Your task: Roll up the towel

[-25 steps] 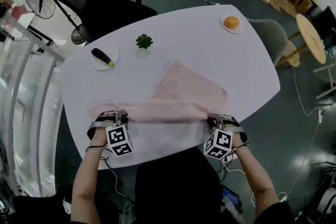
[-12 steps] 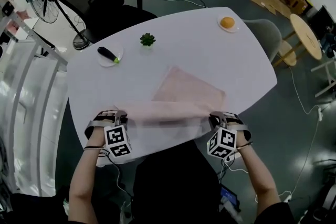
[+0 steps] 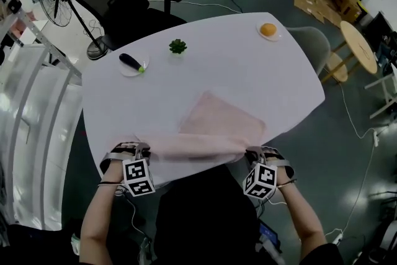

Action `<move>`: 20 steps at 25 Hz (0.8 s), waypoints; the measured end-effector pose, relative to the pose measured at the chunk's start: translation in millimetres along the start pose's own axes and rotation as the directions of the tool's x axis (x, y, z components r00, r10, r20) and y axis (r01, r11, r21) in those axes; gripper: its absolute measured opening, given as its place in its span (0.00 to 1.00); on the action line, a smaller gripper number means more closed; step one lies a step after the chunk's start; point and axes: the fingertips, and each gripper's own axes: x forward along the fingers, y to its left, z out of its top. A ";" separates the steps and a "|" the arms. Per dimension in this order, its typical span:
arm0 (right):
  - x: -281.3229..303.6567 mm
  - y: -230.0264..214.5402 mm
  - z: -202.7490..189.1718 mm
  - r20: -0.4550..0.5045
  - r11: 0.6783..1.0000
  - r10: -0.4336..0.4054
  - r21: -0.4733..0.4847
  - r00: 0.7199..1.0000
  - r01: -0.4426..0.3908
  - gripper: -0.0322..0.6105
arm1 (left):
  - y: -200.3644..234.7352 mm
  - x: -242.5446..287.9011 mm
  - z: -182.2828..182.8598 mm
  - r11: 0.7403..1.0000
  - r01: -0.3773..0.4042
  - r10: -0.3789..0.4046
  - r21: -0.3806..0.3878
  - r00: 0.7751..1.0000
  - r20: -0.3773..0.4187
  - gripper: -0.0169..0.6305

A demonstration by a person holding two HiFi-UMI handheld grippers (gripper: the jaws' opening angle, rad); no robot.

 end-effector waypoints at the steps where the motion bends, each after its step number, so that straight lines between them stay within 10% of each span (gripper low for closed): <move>1: -1.2 -4.6 2.0 0.004 1.000 -0.001 0.003 1.000 0.001 0.10 | 5.6 -1.4 0.2 1.000 -0.010 0.010 -0.005 1.000 -0.002 0.10; 20: 49.8 -102.5 17.1 0.037 0.973 0.174 0.151 0.984 -0.178 0.11 | 98.8 40.4 0.5 0.994 -0.012 0.002 -0.112 0.996 -0.088 0.10</move>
